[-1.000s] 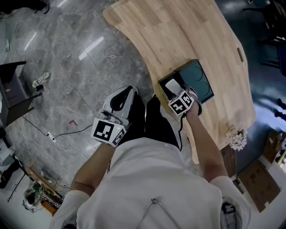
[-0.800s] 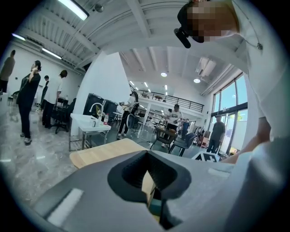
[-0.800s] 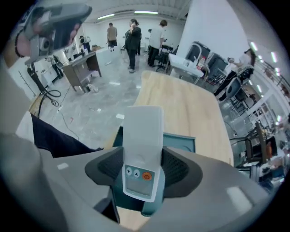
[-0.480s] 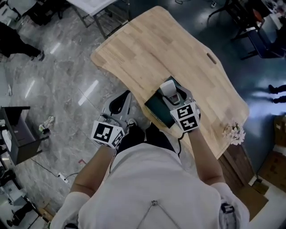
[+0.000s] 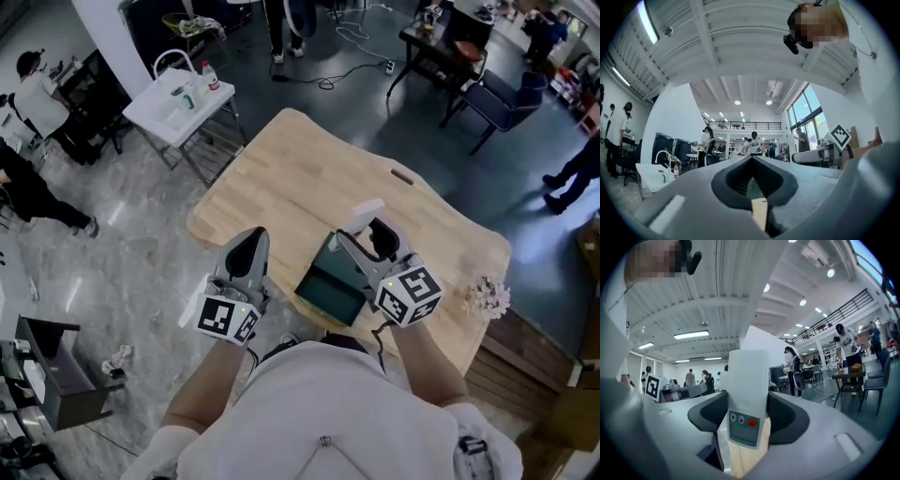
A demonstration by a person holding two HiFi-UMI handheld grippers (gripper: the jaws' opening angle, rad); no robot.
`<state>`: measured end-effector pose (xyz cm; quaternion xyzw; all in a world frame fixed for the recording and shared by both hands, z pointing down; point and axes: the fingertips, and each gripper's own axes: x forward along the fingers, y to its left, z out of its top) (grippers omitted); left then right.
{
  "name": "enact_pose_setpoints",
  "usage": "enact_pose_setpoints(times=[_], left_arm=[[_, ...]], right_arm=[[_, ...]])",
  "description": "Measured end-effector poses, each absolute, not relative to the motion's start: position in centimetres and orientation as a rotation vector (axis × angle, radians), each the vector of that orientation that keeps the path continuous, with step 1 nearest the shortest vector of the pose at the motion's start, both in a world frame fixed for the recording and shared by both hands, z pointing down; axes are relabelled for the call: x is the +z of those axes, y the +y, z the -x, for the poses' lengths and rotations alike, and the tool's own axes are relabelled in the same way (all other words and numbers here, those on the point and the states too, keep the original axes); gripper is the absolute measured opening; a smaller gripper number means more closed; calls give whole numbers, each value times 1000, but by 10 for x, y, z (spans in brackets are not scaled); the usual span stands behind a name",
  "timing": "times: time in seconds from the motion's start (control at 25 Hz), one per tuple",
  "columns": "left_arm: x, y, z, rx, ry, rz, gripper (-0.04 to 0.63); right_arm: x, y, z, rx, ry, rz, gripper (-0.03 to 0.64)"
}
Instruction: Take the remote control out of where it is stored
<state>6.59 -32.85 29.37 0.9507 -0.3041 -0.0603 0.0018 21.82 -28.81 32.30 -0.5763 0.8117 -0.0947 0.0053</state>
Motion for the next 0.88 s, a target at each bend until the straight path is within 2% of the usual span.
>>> enact_pose_setpoints(times=[0.2,0.88], left_arm=[[267,-329,-73,-247,-941,-3026,0],[277,-313,-79,-237,-950,-3016,1]], right_arm=[[294,-276,-239,-203,2415,1821,291],[297,-258,-252,-195,2415,1876,290]])
